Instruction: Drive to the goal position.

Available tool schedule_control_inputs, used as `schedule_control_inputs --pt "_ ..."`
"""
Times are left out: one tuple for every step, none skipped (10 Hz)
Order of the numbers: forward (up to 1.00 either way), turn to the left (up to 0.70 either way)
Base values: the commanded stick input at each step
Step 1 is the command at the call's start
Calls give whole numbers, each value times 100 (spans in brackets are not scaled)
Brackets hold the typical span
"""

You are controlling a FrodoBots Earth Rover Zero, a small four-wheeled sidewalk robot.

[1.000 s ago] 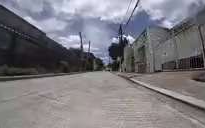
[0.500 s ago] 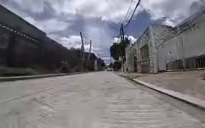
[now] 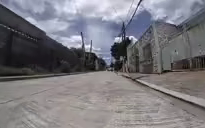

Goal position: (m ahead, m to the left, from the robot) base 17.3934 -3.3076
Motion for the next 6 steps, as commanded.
schedule_control_inputs --pt "70 -23" --pt "70 -21" --pt "70 -20" --pt "70 -21" --pt "70 -20" --pt "70 -19"
